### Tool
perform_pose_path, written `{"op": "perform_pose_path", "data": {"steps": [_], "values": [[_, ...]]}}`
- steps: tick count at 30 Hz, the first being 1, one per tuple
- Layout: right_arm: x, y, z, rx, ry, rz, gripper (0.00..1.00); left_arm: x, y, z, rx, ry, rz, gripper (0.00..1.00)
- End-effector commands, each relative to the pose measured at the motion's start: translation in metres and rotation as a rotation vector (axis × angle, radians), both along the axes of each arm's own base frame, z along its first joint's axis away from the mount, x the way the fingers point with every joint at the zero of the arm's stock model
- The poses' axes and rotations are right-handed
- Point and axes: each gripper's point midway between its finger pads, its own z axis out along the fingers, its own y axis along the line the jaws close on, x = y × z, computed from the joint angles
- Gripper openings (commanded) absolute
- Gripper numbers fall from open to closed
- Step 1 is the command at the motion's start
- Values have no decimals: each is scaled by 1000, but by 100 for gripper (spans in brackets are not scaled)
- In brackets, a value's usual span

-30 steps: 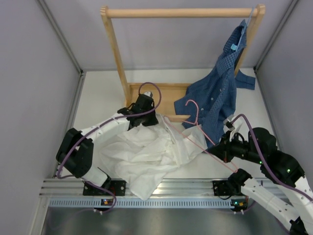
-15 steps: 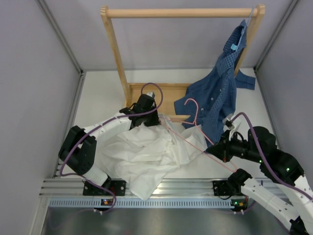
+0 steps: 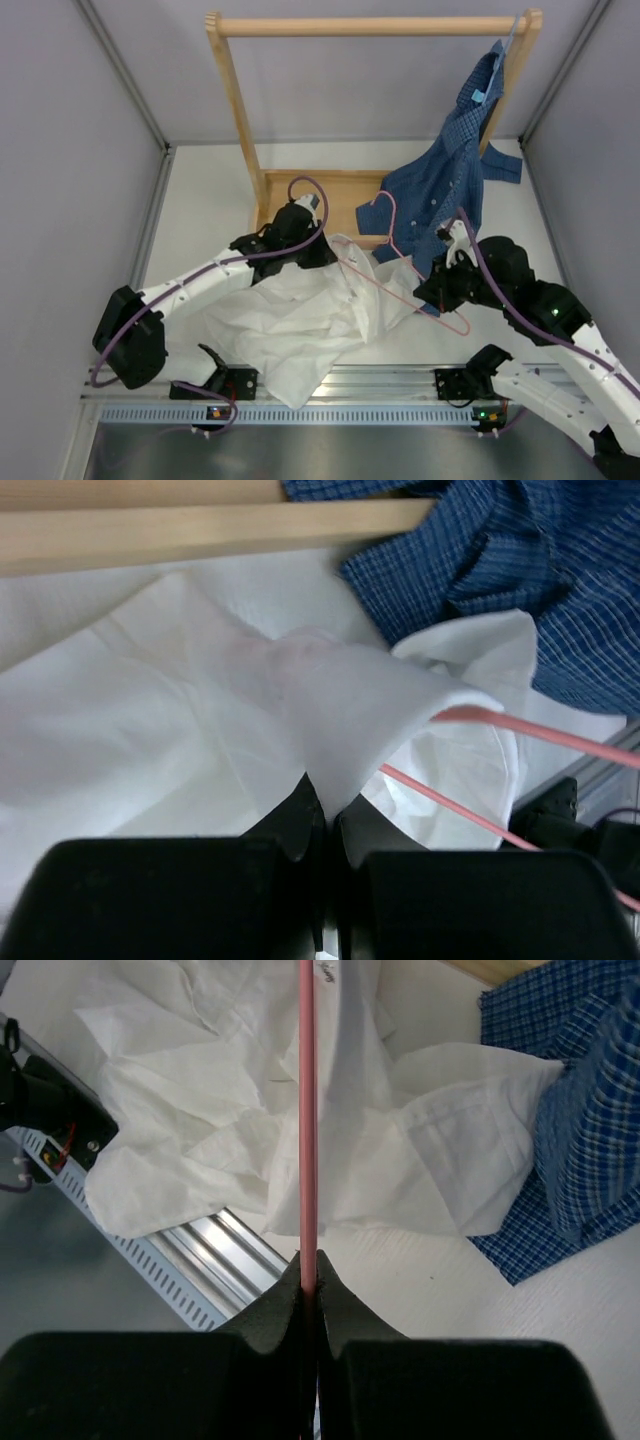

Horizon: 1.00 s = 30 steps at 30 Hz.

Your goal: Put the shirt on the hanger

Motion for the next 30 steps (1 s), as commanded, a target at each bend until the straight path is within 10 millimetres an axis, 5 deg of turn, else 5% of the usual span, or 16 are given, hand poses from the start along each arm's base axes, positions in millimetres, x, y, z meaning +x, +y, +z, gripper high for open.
{"op": "perform_pose_path", "data": {"steps": [1, 8, 13, 21, 30], "values": [[6, 40, 37, 163, -102, 148, 0, -18, -35, 58, -103, -130, -134, 0], [3, 65, 39, 298, -210, 282, 0, -79, -66, 123, -113, -261, -340, 0], [-2, 76, 43, 422, -308, 343, 0, -105, -70, 134, -12, -297, -425, 0], [-3, 73, 48, 577, -432, 303, 0, -90, -25, 132, 220, -315, -239, 0], [-4, 68, 54, 752, -485, 241, 0, -80, 0, 149, 340, -394, -80, 0]]}}
